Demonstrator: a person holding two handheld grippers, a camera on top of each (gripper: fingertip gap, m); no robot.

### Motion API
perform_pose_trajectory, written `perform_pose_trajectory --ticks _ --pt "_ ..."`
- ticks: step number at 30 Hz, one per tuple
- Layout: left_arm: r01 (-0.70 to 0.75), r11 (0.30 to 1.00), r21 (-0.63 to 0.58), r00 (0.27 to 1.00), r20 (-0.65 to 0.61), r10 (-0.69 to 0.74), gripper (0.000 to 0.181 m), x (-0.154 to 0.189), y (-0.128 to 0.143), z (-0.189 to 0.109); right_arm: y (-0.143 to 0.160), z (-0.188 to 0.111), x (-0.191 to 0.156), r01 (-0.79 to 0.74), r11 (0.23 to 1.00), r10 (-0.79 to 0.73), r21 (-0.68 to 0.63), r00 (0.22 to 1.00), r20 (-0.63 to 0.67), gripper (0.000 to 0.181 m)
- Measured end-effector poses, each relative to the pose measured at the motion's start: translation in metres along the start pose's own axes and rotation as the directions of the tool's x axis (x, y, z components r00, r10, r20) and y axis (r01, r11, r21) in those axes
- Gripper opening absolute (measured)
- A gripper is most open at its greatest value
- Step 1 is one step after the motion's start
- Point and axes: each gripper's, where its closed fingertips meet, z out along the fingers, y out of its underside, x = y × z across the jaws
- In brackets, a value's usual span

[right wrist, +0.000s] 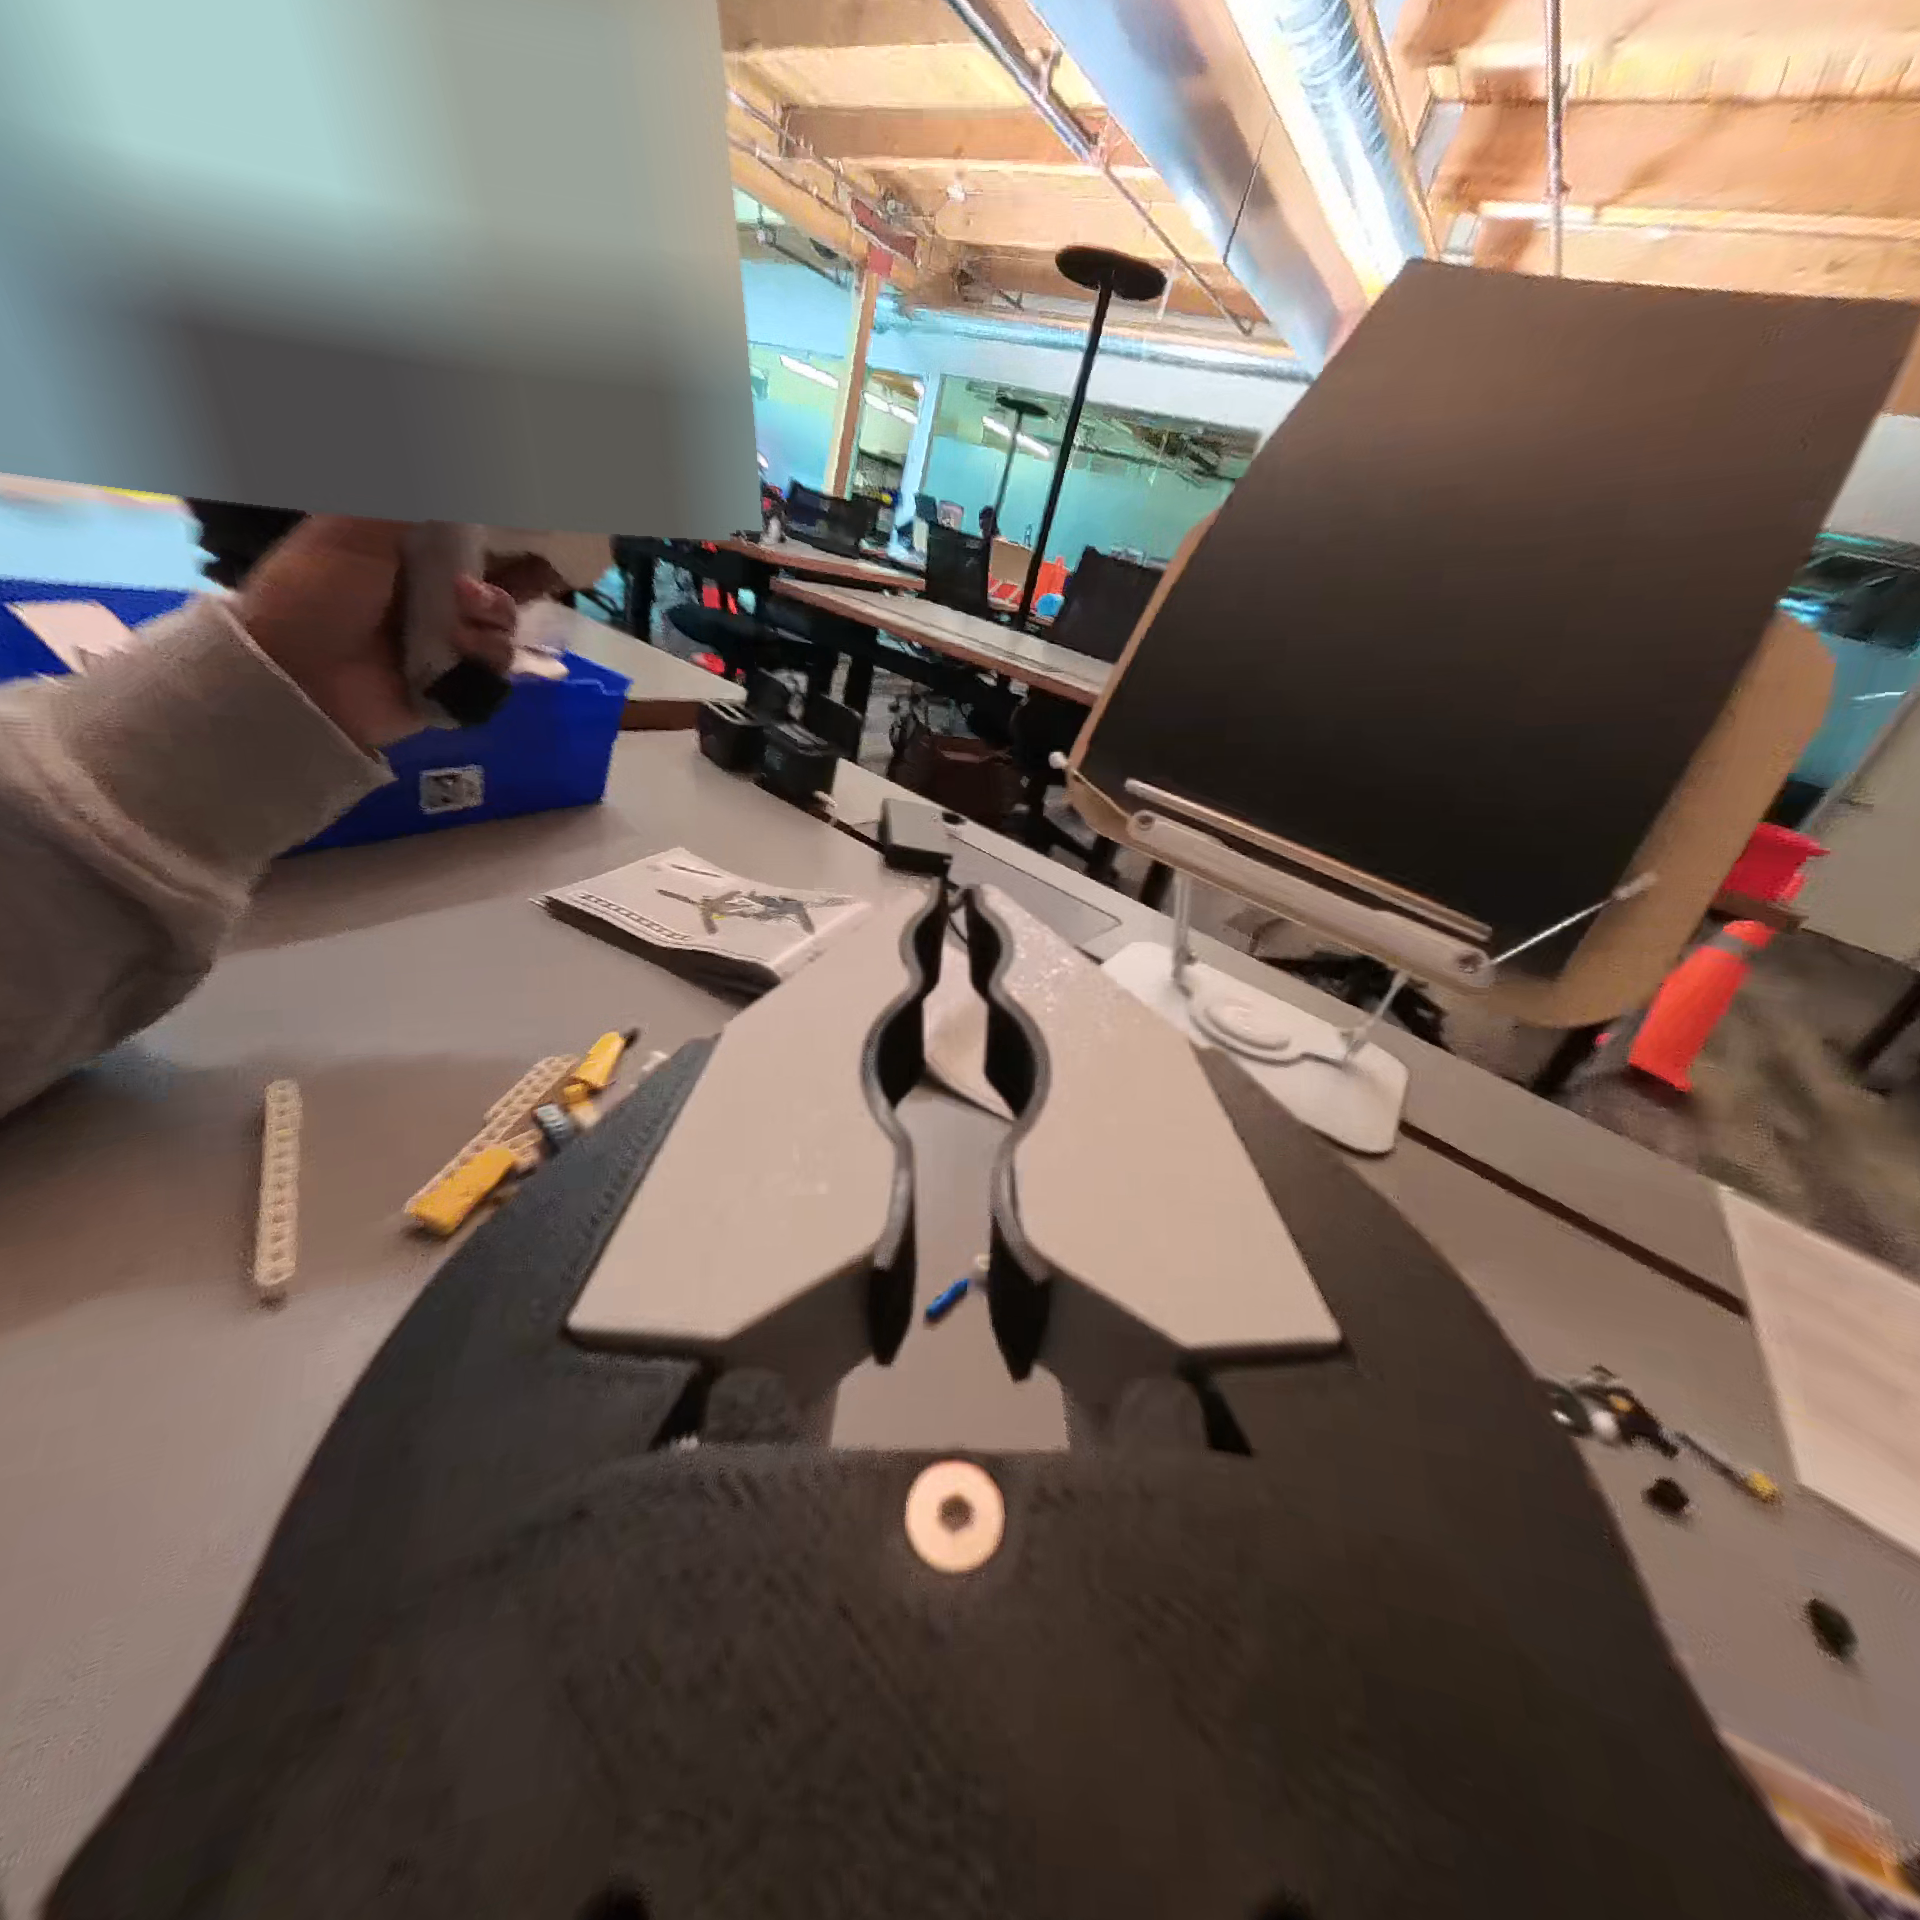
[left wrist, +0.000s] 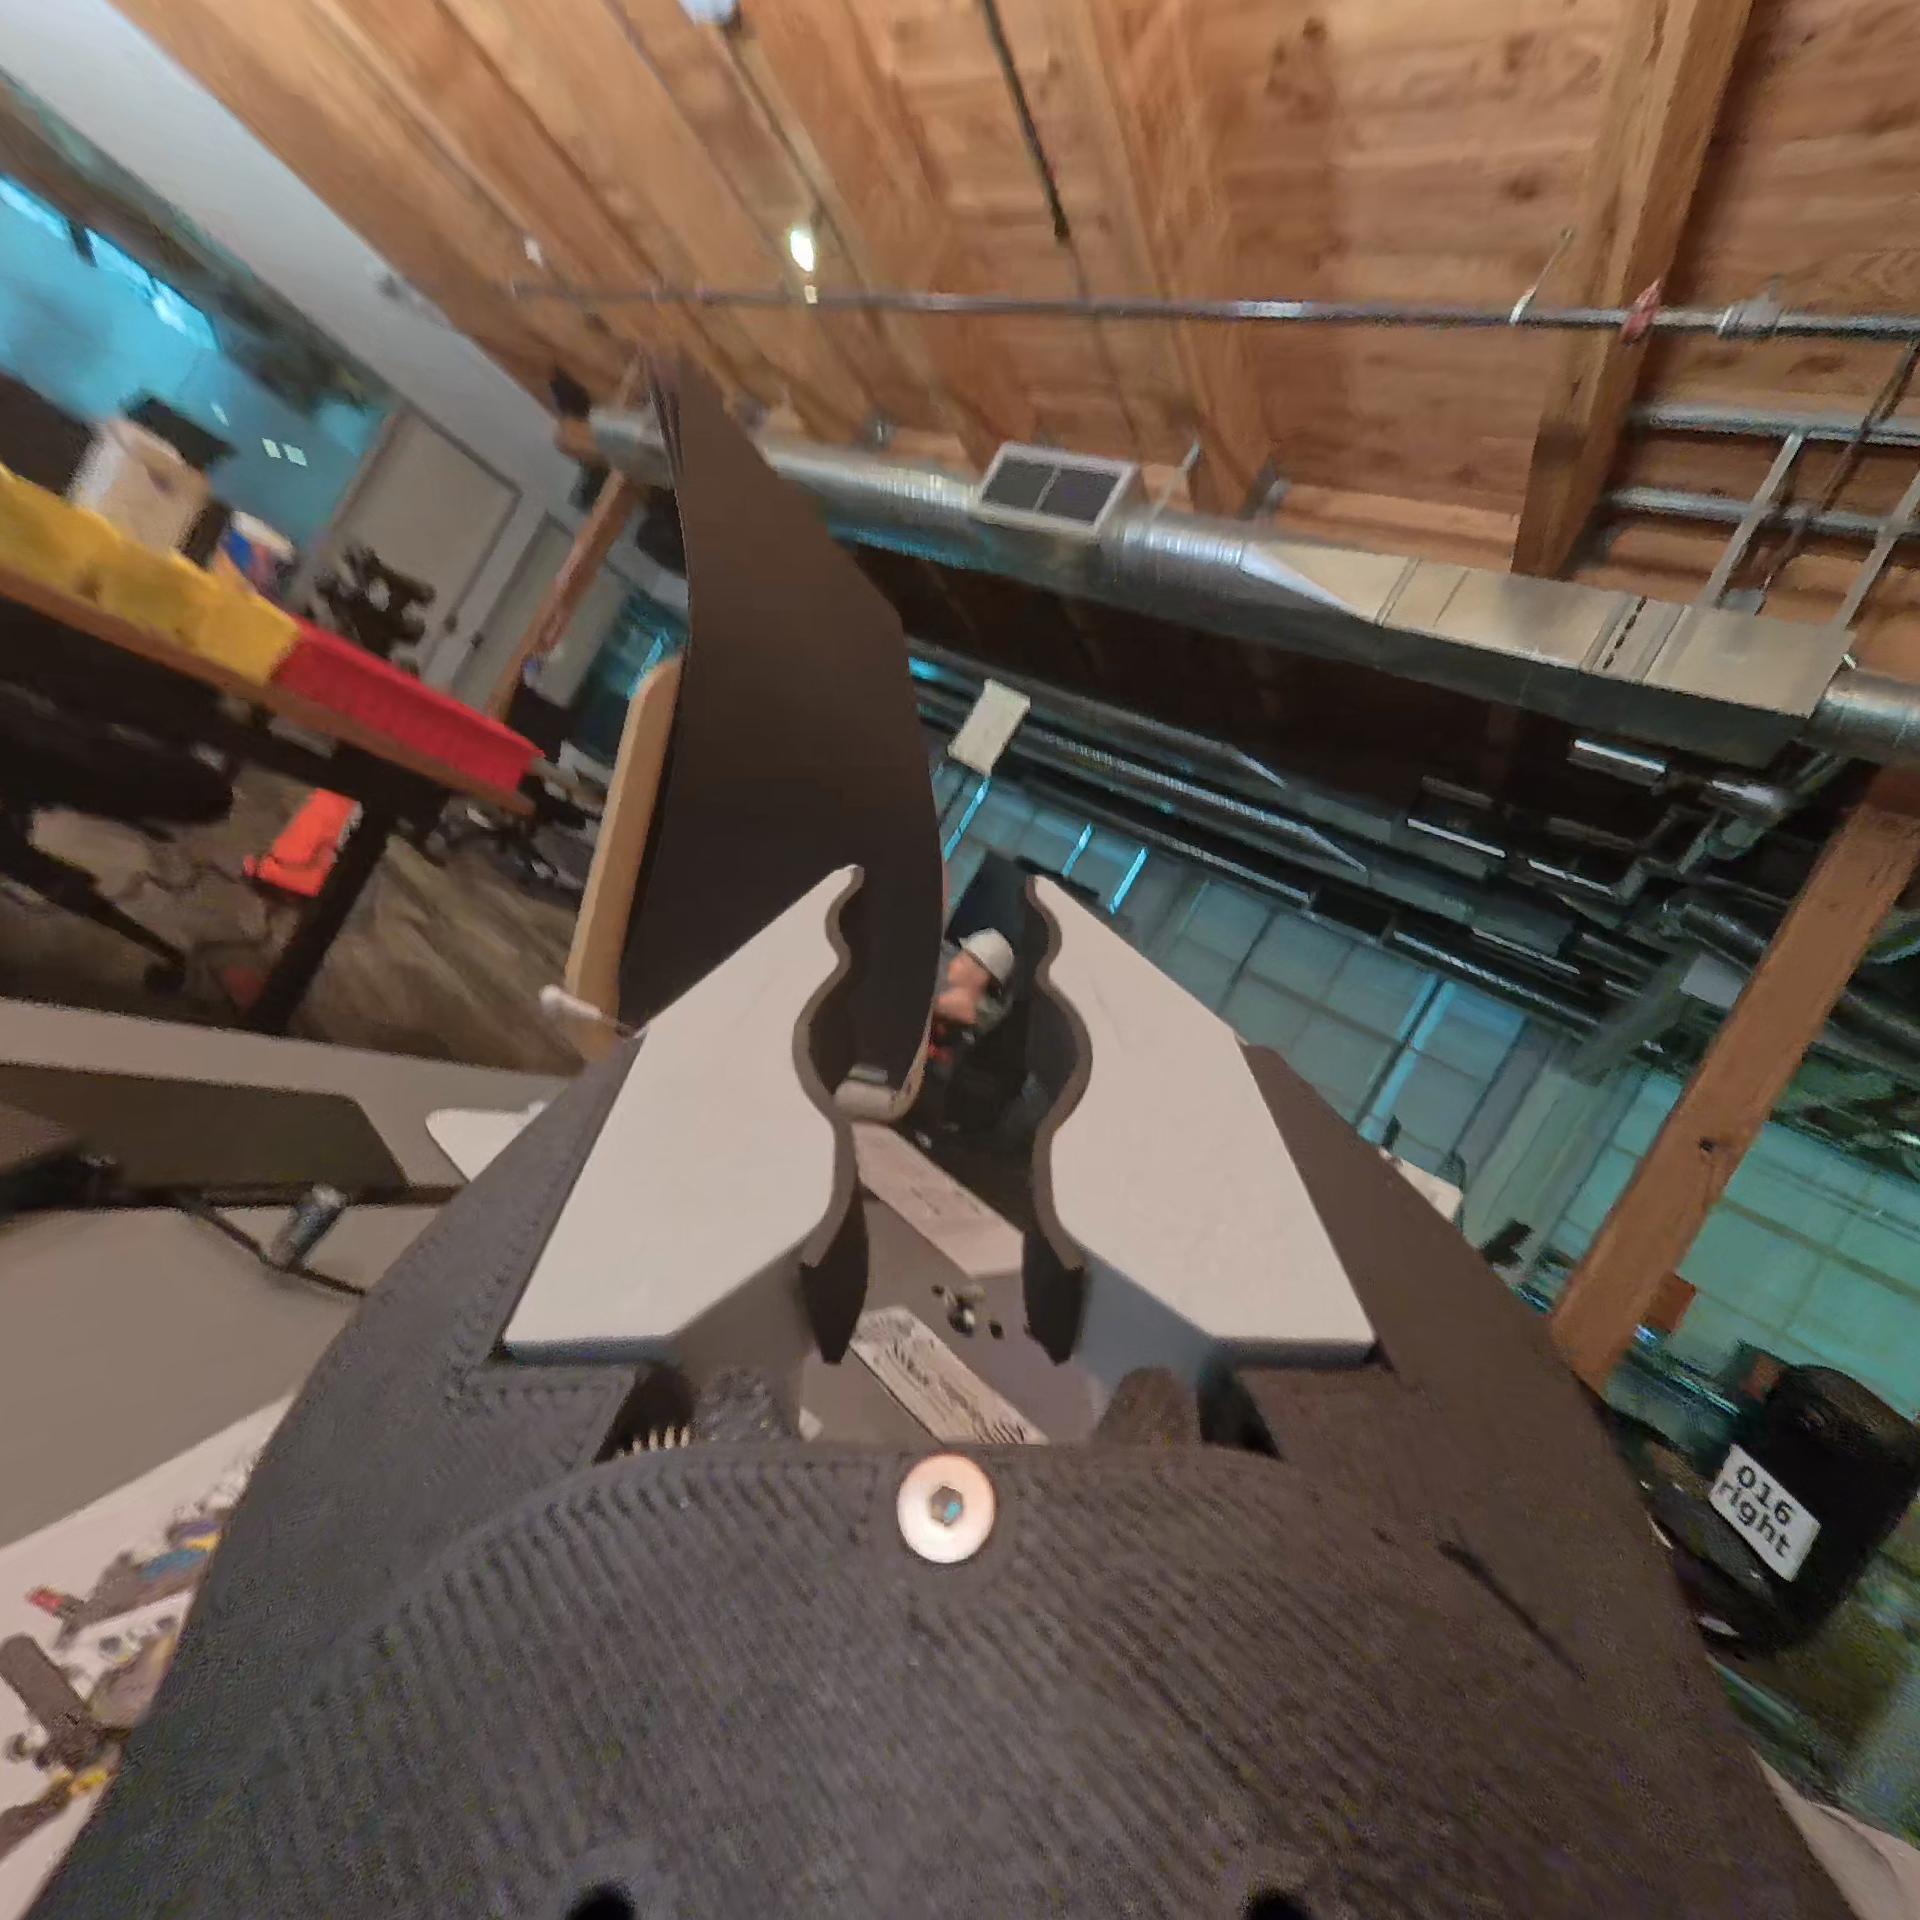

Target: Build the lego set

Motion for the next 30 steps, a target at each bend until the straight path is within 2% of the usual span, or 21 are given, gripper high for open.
perform_pose_trajectory --ticks 1,3,5,9,12,13,15,17,21,23,26,28,30 --pt "-0.021 0.999 0.031 1.000 0.006 0.021 0.024 0.001 -0.008 -0.005 0.002 0.011 0.002 0.022 0.999 -0.022 -0.040 1.000 -0.009 0.007" --pt "-0.053 0.997 0.059 0.998 0.035 0.051 0.022 -0.001 -0.020 -0.013 0.009 0.032 0.009 0.040 0.990 -0.040 -0.139 0.999 0.000 0.032" --pt "-0.056 0.997 0.049 0.997 0.056 0.054 0.022 -0.006 -0.026 -0.018 0.008 0.047 0.014 -0.001 0.982 0.002 -0.188 1.000 0.005 0.048" --pt "-0.017 0.999 0.047 0.997 0.072 0.013 0.022 -0.014 -0.032 -0.025 -0.007 0.064 -0.003 -0.162 0.978 0.169 -0.129 0.984 0.046 0.053" --pt "0.003 0.998 0.057 0.999 0.054 -0.006 0.021 -0.011 -0.035 -0.027 0.018 0.065 -0.026 -0.139 0.968 0.152 -0.209 0.987 0.050 0.052" --pt "-0.002 0.999 0.052 0.999 0.053 -0.001 0.018 -0.009 -0.035 -0.026 0.028 0.061 -0.031 -0.114 0.966 0.127 -0.232 0.991 0.039 0.052" --pt "-0.064 0.998 -0.005 0.997 0.047 0.064 0.000 -0.001 -0.028 -0.021 0.049 0.049 -0.036 -0.081 0.961 0.084 -0.266 0.996 0.002 0.052" --pt "-0.175 0.982 -0.077 0.978 0.100 0.182 0.000 0.002 -0.019 -0.015 0.074 0.032 -0.036 -0.033 0.956 0.018 -0.293 0.998 -0.055 0.055" --pt "-0.413 0.891 -0.187 0.853 0.263 0.451 0.000 -0.007 -0.011 -0.010 0.109 -0.013 -0.027 0.016 0.950 -0.075 -0.312 0.982 -0.176 0.051" --pt "-0.445 0.873 -0.199 0.814 0.317 0.487 0.000 -0.014 -0.008 -0.007 0.113 -0.033 -0.015 0.006 0.955 -0.082 -0.295 0.966 -0.244 0.048" --pt "-0.425 0.879 -0.215 0.803 0.359 0.476 0.000 -0.031 0.002 -0.004 0.114 -0.051 -0.004 -0.016 0.967 -0.059 -0.254 0.956 -0.286 0.045" --pt "-0.404 0.871 -0.280 0.790 0.374 0.486 0.000 -0.043 0.014 -0.002 0.105 -0.056 -0.003 -0.024 0.983 -0.028 -0.181 0.960 -0.279 0.047" --pt "-0.399 0.866 -0.302 0.783 0.378 0.493 0.000 -0.048 0.021 0.000 0.096 -0.059 0.001 -0.014 0.995 -0.016 -0.102 0.958 -0.285 0.043"
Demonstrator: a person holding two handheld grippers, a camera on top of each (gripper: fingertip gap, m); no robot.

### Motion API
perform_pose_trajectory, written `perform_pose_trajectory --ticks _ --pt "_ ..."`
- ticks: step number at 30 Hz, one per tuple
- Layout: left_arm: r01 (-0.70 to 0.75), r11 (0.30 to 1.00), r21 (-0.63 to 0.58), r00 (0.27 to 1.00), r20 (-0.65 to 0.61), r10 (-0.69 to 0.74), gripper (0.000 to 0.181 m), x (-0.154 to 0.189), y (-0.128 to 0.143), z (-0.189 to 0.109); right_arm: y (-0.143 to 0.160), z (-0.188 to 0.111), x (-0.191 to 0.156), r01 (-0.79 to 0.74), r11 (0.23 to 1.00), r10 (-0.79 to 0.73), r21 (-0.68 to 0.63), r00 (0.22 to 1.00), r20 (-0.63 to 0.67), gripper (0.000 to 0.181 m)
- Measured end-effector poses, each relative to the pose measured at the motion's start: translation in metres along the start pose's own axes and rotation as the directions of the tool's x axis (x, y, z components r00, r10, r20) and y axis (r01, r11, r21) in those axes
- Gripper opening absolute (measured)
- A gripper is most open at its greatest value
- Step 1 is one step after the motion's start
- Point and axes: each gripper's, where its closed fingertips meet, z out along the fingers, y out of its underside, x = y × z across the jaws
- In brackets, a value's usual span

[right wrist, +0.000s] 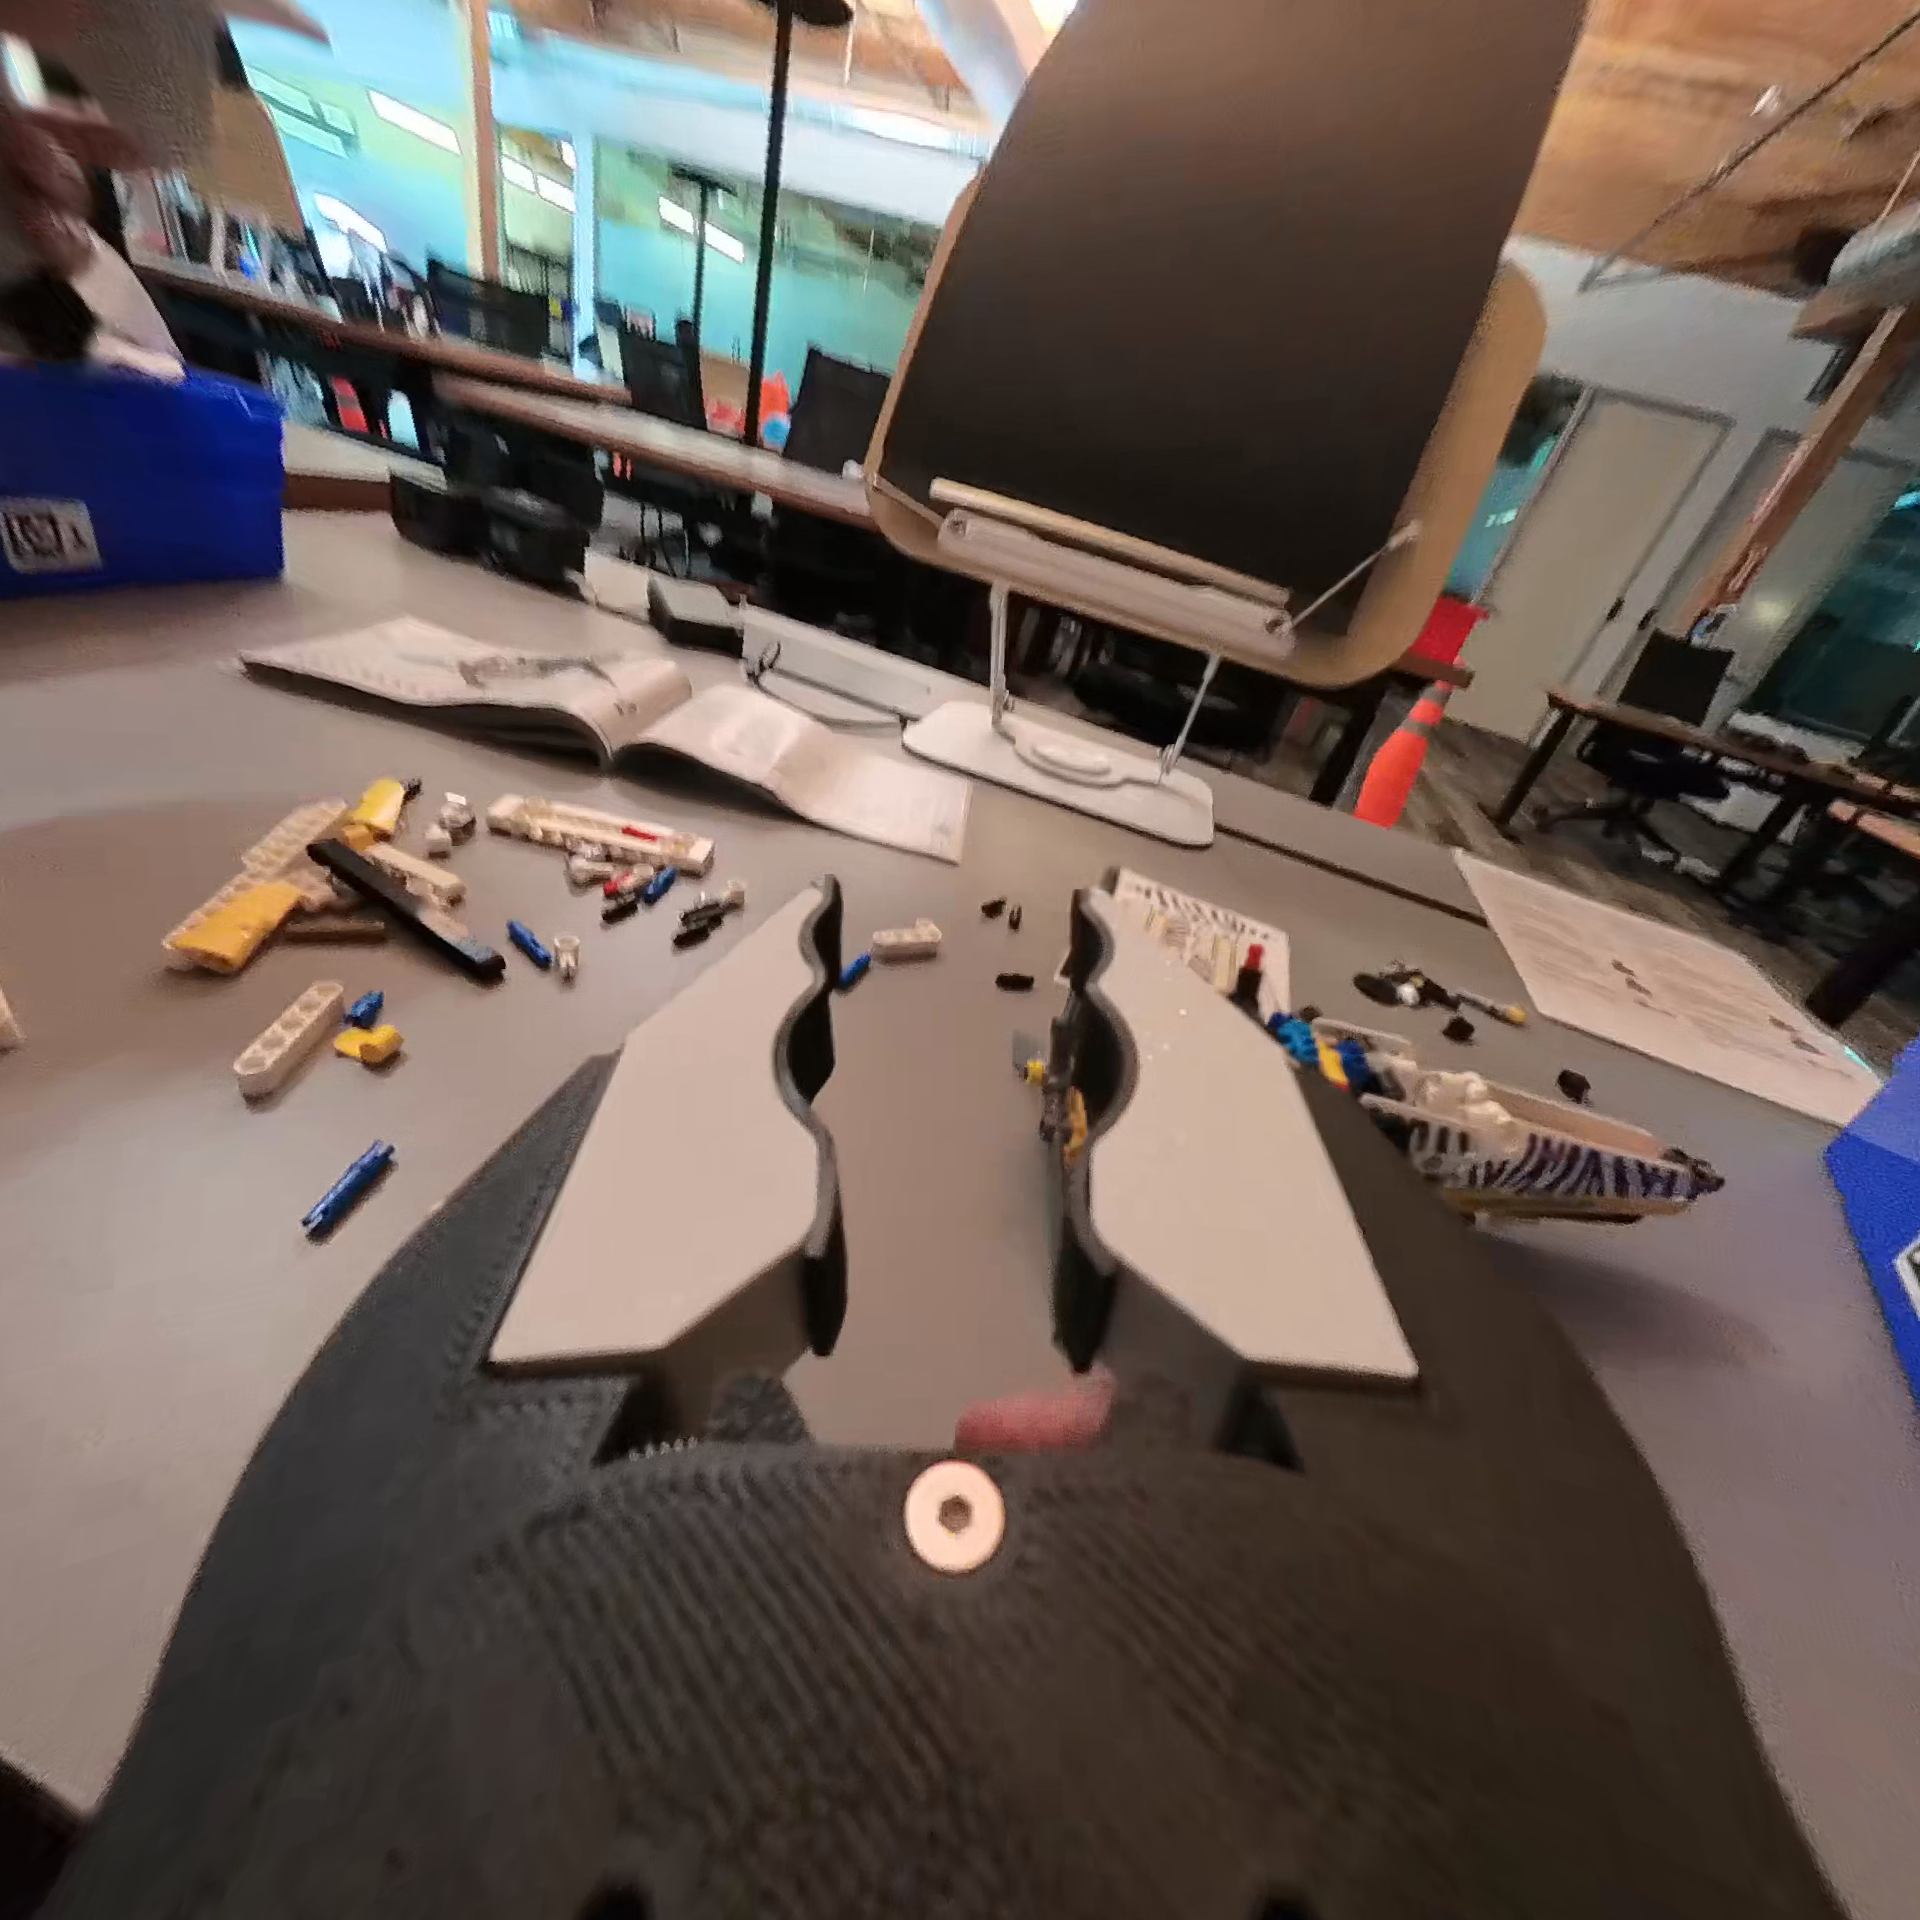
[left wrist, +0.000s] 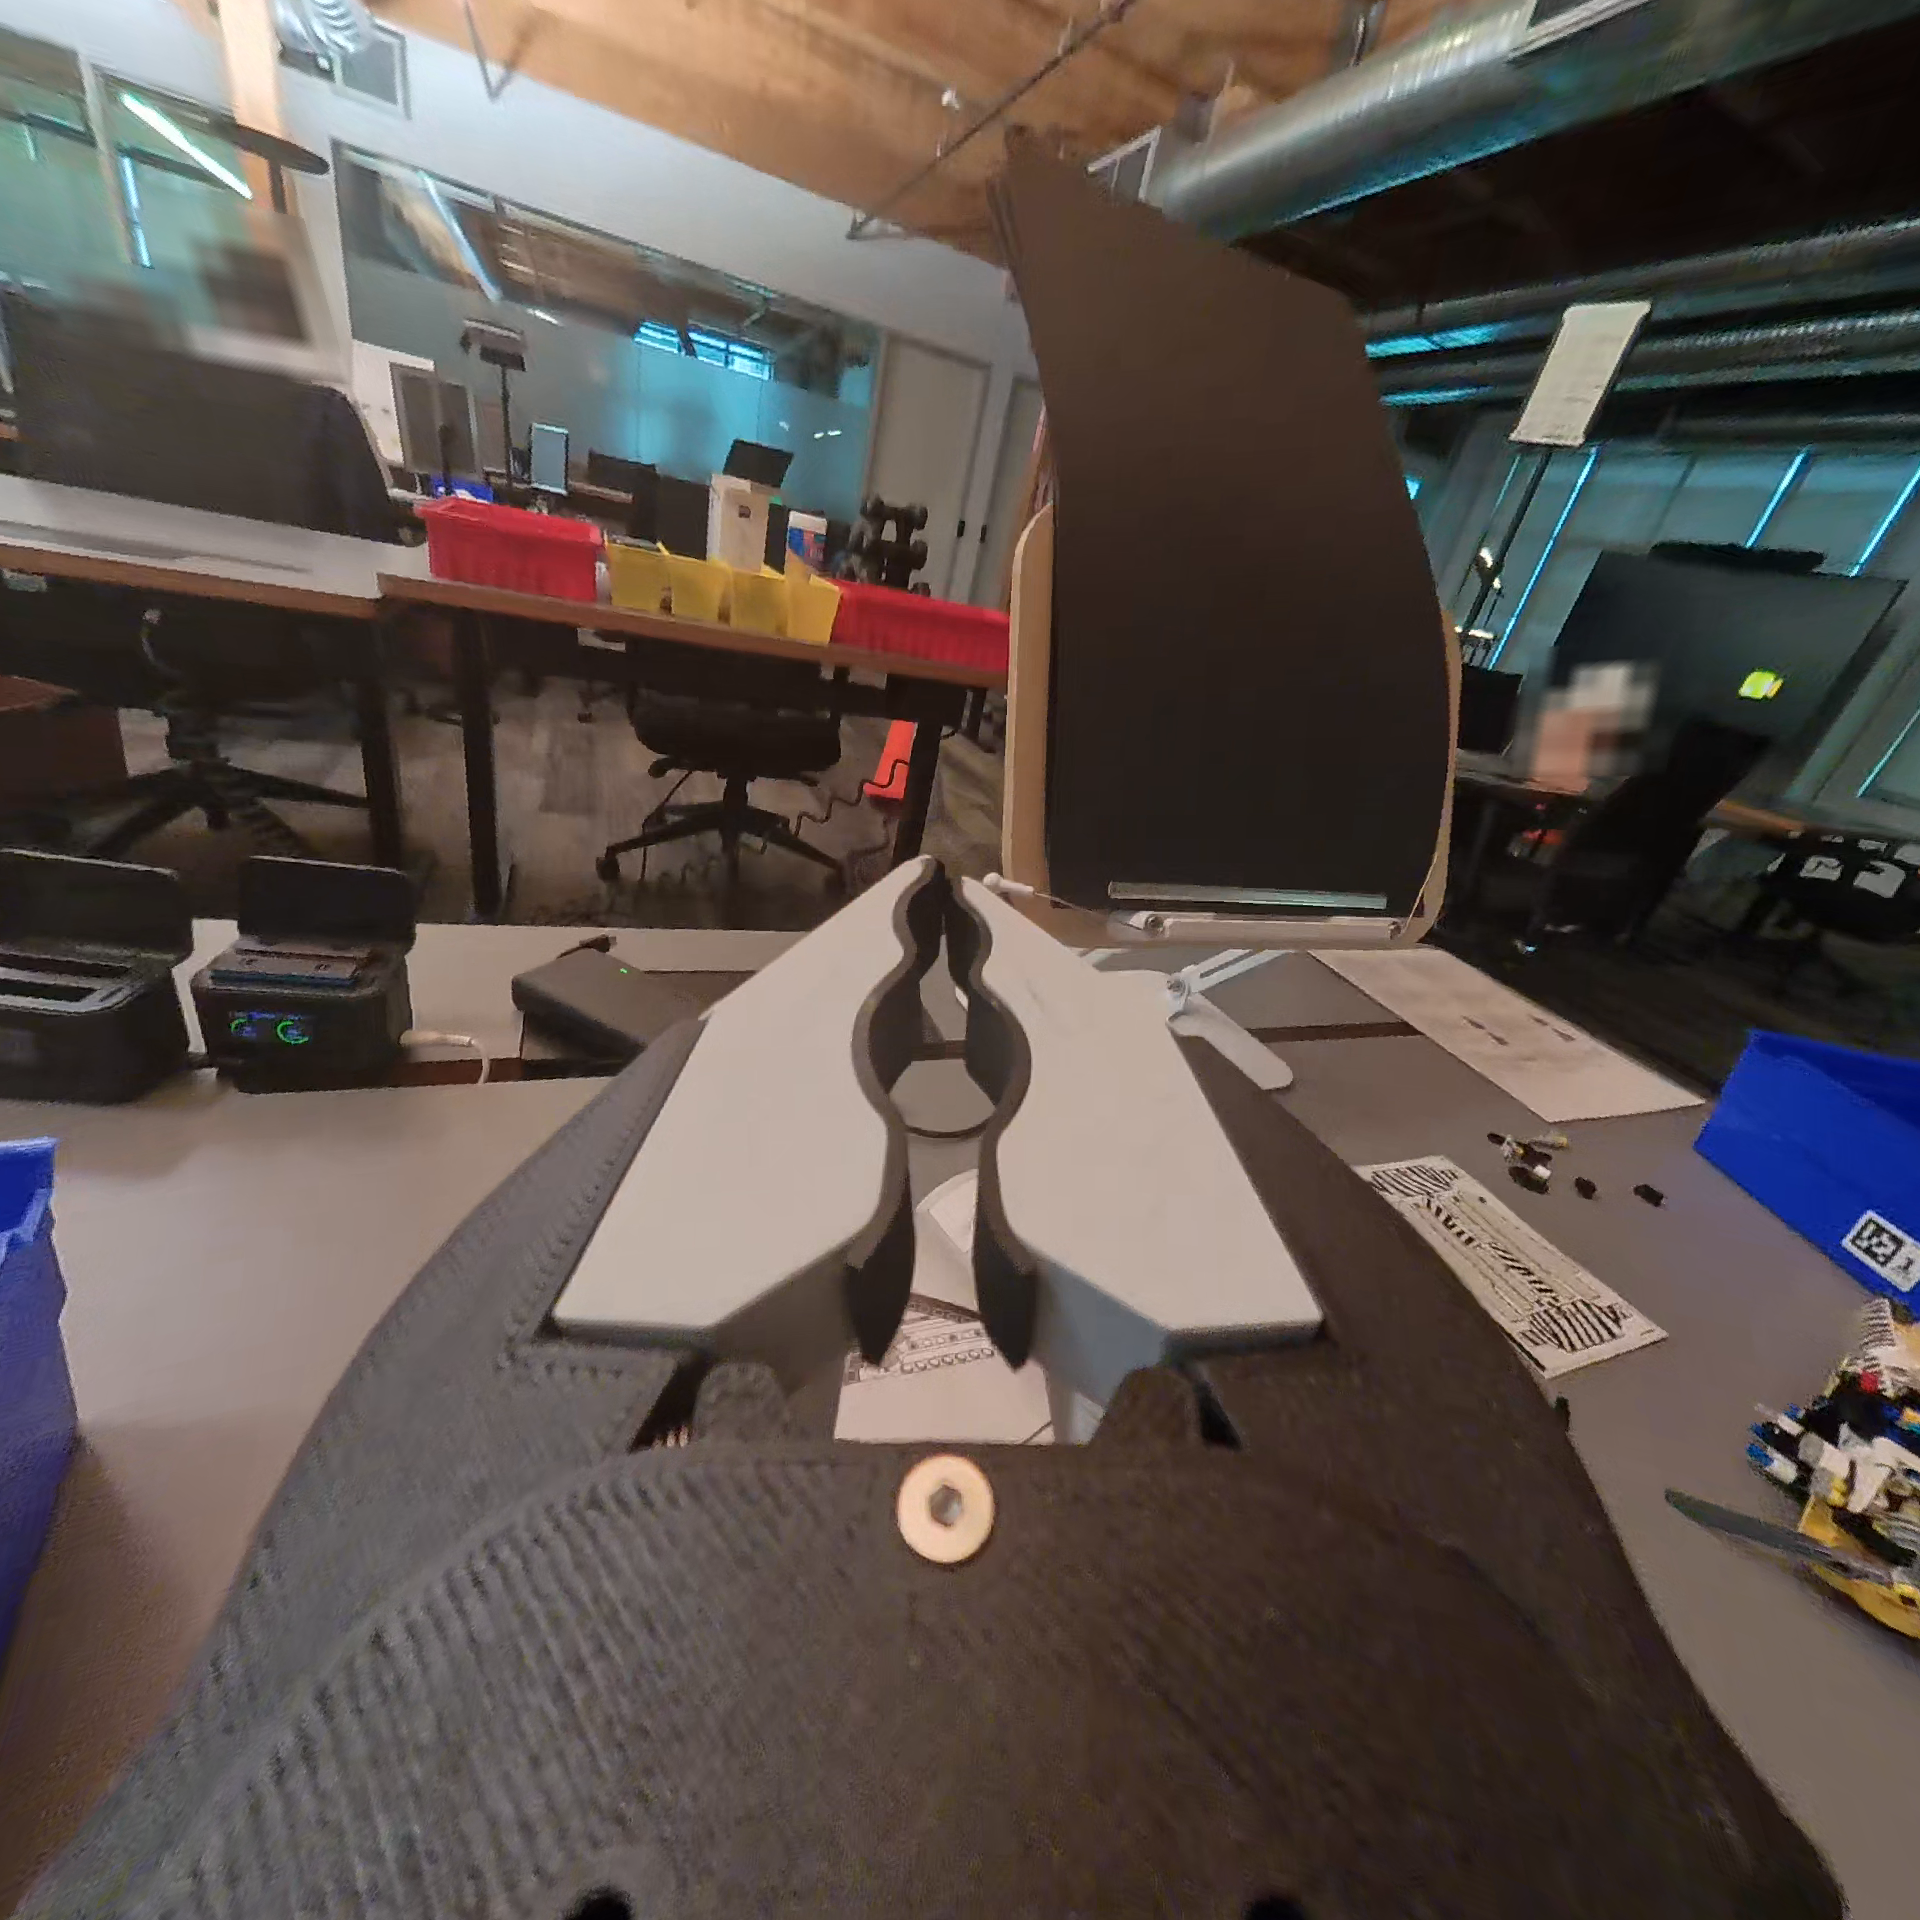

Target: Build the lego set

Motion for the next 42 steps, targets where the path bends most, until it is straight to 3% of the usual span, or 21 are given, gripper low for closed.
perform_pose_trajectory --ticks 3,7,27,42 --pt "0.023 0.999 -0.027 1.000 -0.014 -0.023 0.000 0.003 0.008 0.005 -0.011 -0.003 0.016 -0.013 0.994 0.020 0.110 0.998 -0.057 0.045" --pt "0.025 0.996 -0.081 0.997 -0.068 -0.031 0.000 0.014 0.022 0.012 -0.014 -0.006 0.018 -0.024 0.990 0.032 0.142 0.998 -0.059 0.048" --pt "0.154 0.988 -0.013 0.972 -0.178 -0.154 0.000 0.023 0.005 0.003 -0.006 0.005 0.011 0.069 0.996 -0.064 0.064 0.995 -0.076 0.040" --pt "0.166 0.986 -0.011 0.966 -0.199 -0.165 0.000 0.028 0.004 0.003 -0.005 0.009 0.013 0.077 0.995 -0.072 0.056 0.994 -0.086 0.036"
